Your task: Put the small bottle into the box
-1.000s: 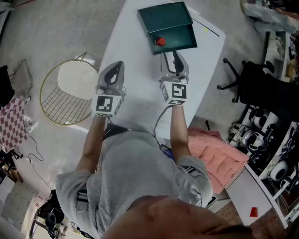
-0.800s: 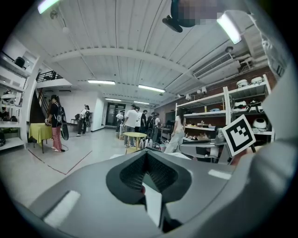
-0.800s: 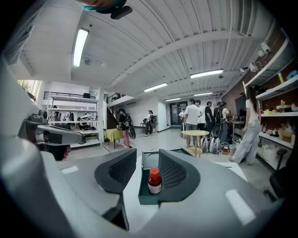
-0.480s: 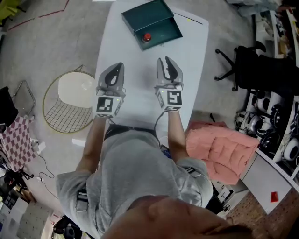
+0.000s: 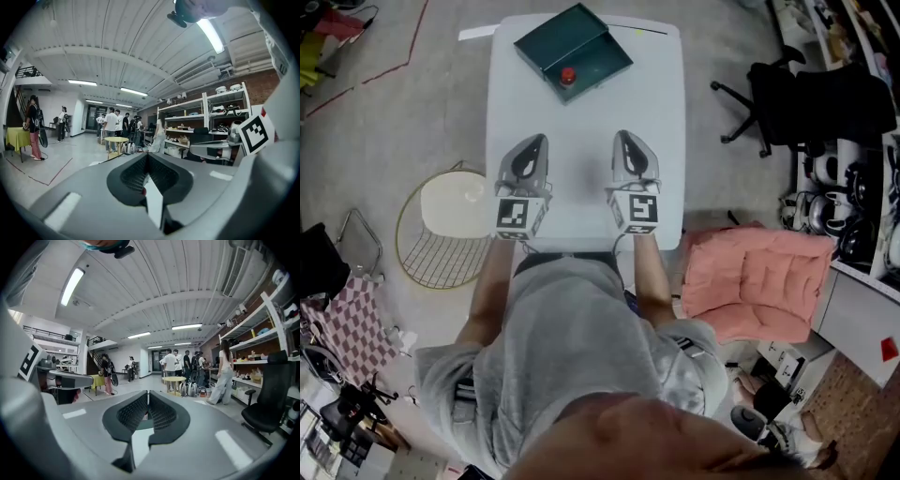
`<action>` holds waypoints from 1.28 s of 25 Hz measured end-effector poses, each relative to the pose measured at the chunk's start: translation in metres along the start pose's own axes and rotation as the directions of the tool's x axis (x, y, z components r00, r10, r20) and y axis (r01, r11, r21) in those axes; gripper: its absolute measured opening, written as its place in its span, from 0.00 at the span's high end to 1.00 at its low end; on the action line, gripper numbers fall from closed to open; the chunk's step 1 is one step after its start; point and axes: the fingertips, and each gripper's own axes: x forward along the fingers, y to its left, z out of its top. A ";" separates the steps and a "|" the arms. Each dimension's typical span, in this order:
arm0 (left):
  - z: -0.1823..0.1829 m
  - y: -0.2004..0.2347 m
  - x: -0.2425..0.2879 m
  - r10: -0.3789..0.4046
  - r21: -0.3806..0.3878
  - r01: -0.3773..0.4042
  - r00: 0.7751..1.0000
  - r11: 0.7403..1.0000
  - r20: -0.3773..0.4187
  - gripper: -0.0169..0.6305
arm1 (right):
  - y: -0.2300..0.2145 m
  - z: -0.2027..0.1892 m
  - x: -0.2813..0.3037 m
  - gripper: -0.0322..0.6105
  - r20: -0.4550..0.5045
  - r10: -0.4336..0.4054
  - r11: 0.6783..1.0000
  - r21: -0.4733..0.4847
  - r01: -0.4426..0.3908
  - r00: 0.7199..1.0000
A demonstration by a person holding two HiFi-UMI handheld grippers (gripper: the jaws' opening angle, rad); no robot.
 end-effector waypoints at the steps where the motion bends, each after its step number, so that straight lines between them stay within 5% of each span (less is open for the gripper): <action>1: -0.001 -0.005 -0.001 -0.014 0.001 0.014 1.000 1.000 -0.001 0.96 | -0.001 -0.001 -0.006 0.93 0.000 -0.012 1.000 -0.001 0.012 1.000; 16: 0.001 -0.048 -0.029 -0.169 0.019 0.169 0.986 0.985 -0.004 0.96 | 0.006 -0.015 -0.082 0.95 0.001 -0.141 0.990 0.021 0.141 0.990; 32: -0.005 -0.060 -0.031 -0.180 0.025 0.181 0.983 0.983 -0.020 0.96 | 0.002 -0.024 -0.089 0.95 -0.019 -0.143 0.989 0.045 0.144 0.989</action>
